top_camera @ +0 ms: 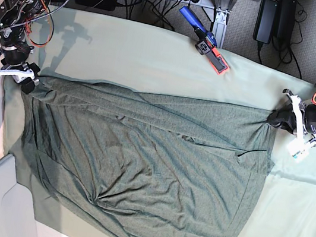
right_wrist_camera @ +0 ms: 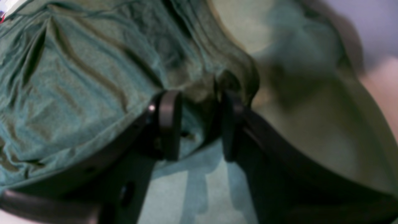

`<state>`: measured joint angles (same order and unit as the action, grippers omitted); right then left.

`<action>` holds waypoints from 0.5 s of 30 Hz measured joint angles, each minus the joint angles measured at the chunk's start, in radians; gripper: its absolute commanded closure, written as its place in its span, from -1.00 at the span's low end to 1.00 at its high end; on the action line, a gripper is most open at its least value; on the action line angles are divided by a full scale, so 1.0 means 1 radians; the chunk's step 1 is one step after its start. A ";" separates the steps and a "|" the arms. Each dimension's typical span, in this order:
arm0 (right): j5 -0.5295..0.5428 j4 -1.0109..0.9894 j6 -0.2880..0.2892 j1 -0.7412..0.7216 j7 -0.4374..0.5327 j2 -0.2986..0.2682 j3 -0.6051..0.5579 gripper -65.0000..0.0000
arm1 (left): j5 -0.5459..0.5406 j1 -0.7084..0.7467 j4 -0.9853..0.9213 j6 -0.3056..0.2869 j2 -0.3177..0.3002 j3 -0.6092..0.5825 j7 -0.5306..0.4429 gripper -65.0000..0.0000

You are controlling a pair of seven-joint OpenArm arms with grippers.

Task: Fold the T-shirt properly
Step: 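Lift the shoulder corners and drag them toward the hem, then keep dragging the held corners across the shirt toward the hem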

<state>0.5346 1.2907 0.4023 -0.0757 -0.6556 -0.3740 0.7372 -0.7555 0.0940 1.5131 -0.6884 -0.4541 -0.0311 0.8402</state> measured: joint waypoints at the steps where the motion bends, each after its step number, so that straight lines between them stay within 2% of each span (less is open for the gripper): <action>1: 0.000 0.000 0.000 0.000 0.000 0.000 0.000 0.33 | -0.017 0.000 0.009 0.000 -0.002 0.000 0.028 1.00; 4: 0.000 0.000 0.000 0.000 0.000 0.000 0.000 0.33 | -0.100 0.008 0.082 0.000 -0.026 -0.001 0.093 1.00; 7: -0.001 0.000 0.000 0.000 0.000 0.000 0.000 0.33 | -0.132 0.003 0.184 0.000 -0.065 -0.001 0.148 1.00; 10: -0.002 0.000 0.000 0.000 0.000 -0.003 0.000 0.33 | -0.152 0.002 0.266 0.000 -0.102 -0.001 0.154 1.00; 15: -0.008 0.000 0.000 0.000 0.000 -0.031 0.000 0.33 | -0.150 -0.026 0.293 0.000 -0.109 -0.002 0.147 1.00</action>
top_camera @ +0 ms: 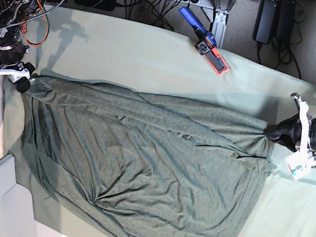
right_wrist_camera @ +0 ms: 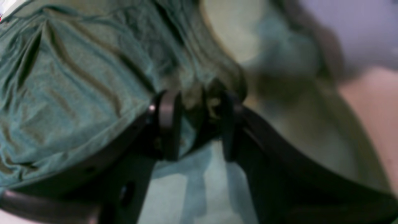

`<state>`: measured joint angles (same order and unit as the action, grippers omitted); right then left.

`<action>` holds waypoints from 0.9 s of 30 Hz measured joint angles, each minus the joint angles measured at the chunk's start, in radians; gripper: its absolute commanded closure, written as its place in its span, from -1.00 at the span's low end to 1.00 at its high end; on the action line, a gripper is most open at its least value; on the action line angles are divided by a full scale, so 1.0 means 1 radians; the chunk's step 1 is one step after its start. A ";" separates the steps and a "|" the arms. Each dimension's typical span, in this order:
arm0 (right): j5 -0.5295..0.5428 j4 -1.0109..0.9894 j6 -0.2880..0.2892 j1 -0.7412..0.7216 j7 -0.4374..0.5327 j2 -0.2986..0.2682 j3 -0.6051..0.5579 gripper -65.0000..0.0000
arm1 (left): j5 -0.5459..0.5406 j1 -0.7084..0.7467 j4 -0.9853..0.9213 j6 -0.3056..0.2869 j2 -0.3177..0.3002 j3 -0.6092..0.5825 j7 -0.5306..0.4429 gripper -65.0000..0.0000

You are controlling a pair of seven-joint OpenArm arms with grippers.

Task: Fold the T-shirt properly
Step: 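Keep dragging the held corners across the shirt toward the hem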

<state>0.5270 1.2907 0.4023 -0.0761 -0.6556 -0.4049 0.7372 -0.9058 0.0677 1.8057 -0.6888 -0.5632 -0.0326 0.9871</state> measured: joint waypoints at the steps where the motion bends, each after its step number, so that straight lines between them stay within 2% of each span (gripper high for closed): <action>1: -0.001 0.000 0.000 0.000 0.000 -0.006 0.000 0.33 | 0.001 -0.016 0.000 0.000 0.000 0.000 0.000 1.00; 9: -0.005 0.000 0.000 0.000 -0.002 -0.021 0.000 0.33 | -0.002 -0.128 -0.035 0.000 0.000 -0.001 -0.011 1.00; 12: 0.003 0.000 0.000 0.000 -0.027 -0.022 0.000 0.33 | -0.001 -0.162 -0.080 0.000 0.021 -0.001 -0.023 1.00; 14: 0.024 0.000 0.000 0.002 -0.068 -0.021 0.000 0.22 | -0.002 -0.175 -0.113 0.000 0.037 -0.005 -0.027 1.00; 17: 0.045 0.000 0.001 0.028 -0.067 -0.022 -0.002 -0.08 | -0.001 -0.179 -0.144 0.000 0.052 -0.008 -0.026 1.00; 19: 0.042 0.000 0.001 0.050 -0.068 -0.019 -0.002 -0.15 | 0.000 -0.179 -0.154 0.000 0.053 -0.008 -0.026 1.00; 27: 0.041 -0.001 0.000 0.055 -0.040 0.062 -0.002 -0.14 | 0.000 -0.179 -0.155 0.000 0.051 -0.008 -0.026 1.00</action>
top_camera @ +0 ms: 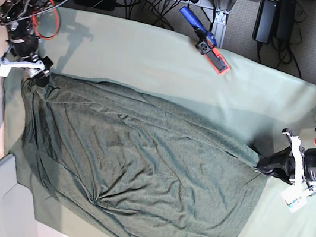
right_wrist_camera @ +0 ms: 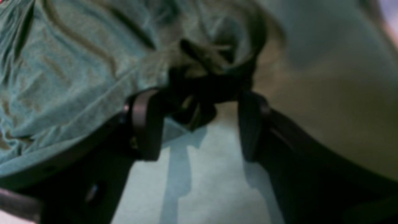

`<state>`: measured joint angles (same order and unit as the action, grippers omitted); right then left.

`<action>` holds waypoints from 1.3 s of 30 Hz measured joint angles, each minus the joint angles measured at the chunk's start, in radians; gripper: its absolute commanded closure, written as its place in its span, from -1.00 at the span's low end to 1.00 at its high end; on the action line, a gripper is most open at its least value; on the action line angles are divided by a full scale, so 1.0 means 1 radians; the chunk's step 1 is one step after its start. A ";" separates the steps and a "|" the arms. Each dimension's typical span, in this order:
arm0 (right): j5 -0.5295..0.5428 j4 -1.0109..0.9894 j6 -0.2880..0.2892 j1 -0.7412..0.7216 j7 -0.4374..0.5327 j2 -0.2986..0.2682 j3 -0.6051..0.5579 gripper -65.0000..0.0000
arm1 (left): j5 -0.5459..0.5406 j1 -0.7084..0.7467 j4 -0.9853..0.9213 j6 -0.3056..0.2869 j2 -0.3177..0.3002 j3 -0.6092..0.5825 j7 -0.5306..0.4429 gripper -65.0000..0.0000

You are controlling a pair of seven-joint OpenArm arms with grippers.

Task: Fold the T-shirt properly
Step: 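Keep dragging the held corners across the shirt toward the hem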

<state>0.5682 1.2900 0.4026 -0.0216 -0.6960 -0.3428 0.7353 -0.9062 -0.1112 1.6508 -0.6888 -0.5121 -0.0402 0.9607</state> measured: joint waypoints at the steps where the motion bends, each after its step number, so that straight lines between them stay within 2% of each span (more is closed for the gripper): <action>1: -0.012 0.000 0.000 0.000 0.002 0.008 0.000 -0.14 | 0.000 0.000 0.000 0.000 0.000 0.000 0.000 1.00; 10: -0.041 -0.023 0.000 -0.010 0.084 0.013 -0.001 -0.14 | 0.000 0.000 0.000 0.000 0.000 0.000 0.000 1.00; 15: -0.034 -0.145 0.000 -0.091 0.087 0.013 -0.001 -0.14 | -0.001 0.000 0.000 0.000 0.000 0.000 0.000 1.00; 20: -0.025 -0.166 0.000 -0.121 0.079 0.013 -0.007 -0.12 | 0.000 0.003 0.000 0.000 0.000 0.000 0.000 1.00; 22: -0.026 -0.169 0.000 -0.119 0.078 0.013 -0.007 0.16 | 0.001 0.004 0.000 0.000 0.000 0.000 0.000 1.00; 25: -0.024 -0.169 0.000 -0.120 0.066 0.013 -0.007 0.98 | 0.000 0.003 0.000 0.000 0.000 0.000 0.000 1.00; 28: -0.023 -0.169 0.000 -0.120 0.009 0.013 -0.007 1.00 | -0.008 0.003 0.000 0.000 -0.001 0.000 0.028 1.00; 31: -0.007 -0.149 0.000 -0.120 -0.071 0.010 -0.002 1.00 | -0.103 0.006 0.000 0.000 -0.013 0.000 0.090 1.00; 36: -0.001 -0.033 0.000 -0.046 -0.076 0.011 0.026 1.00 | -0.143 0.036 0.013 0.000 -0.084 0.000 0.112 1.00; 39: 0.001 -0.009 0.000 -0.035 -0.074 -0.010 0.029 1.00 | -0.159 0.036 0.014 0.000 -0.103 0.002 0.112 1.00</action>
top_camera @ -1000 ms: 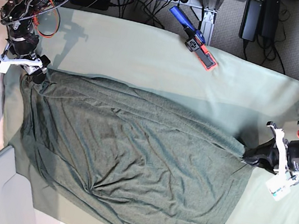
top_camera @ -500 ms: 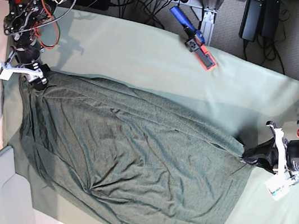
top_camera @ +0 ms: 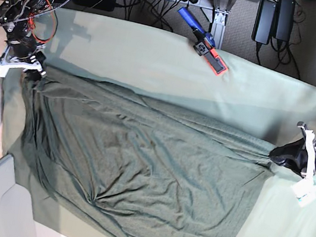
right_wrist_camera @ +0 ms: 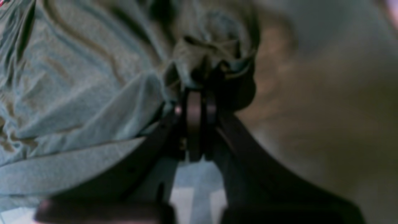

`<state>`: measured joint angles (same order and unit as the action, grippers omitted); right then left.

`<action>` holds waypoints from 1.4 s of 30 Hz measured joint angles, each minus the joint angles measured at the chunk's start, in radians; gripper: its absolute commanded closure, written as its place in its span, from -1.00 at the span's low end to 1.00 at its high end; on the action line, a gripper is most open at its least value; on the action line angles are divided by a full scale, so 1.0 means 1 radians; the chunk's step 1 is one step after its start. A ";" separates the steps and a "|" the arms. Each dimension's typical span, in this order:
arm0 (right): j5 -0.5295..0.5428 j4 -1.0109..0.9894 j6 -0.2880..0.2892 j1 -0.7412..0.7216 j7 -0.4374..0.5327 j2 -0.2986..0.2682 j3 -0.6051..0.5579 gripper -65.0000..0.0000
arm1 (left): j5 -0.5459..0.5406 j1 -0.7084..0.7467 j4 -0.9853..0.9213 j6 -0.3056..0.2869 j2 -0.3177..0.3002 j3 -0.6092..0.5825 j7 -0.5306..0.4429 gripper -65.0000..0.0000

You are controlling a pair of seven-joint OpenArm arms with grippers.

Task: Fold the T-shirt properly
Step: 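Keep dragging the held corners across the shirt toward the hem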

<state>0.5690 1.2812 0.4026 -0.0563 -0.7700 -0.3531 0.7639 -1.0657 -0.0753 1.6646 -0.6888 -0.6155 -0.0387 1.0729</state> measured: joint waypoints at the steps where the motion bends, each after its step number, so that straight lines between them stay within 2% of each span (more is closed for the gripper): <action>1: 0.000 0.000 0.000 -0.005 0.002 -0.005 0.000 1.00 | 0.000 -0.003 0.000 0.000 0.000 0.000 0.000 1.00; 7: -0.032 -0.017 -0.001 -0.079 0.006 -0.016 0.000 1.00 | 0.031 -0.018 0.002 0.000 0.025 0.000 -0.036 1.00; 13: -0.050 -0.153 -0.003 -0.222 0.021 -0.021 0.000 1.00 | 0.078 -0.053 -0.014 0.000 0.072 0.000 -0.079 1.00; 21: -0.104 -0.335 -0.005 -0.344 0.050 -0.026 -0.005 1.00 | 0.081 -0.161 -0.202 0.000 0.072 0.001 -0.097 1.00; 31: -0.204 -0.354 -0.005 -0.360 0.098 -0.029 -0.047 1.00 | 0.077 -0.251 -0.425 0.000 0.074 -0.002 -0.121 1.00; 36: -0.230 -0.354 -0.006 -0.359 0.129 -0.029 -0.103 1.00 | 0.082 -0.252 -0.446 0.000 0.116 -0.002 -0.136 1.00; 37: -0.231 -0.354 -0.005 -0.359 0.133 -0.029 -0.115 1.00 | 0.084 -0.252 -0.446 0.000 0.126 -0.002 -0.139 0.97; 40: -0.252 -0.354 -0.006 -0.360 0.168 -0.029 -0.143 1.00 | 0.167 -0.251 -0.447 0.000 0.149 -0.003 -0.181 0.57; 41: -0.252 -0.354 -0.006 -0.360 0.169 -0.029 -0.149 0.86 | 0.193 -0.252 -0.447 0.000 0.153 -0.003 -0.198 0.38; 42: -0.252 -0.354 -0.005 -0.360 0.169 -0.029 -0.153 0.56 | 0.212 -0.252 -0.447 0.000 0.153 -0.003 -0.215 0.20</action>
<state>0.3168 0.9272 0.3973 -0.4160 -0.6006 -0.3817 0.6113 -0.8536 -0.3271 1.2179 -0.6888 -0.4625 -0.0418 0.8581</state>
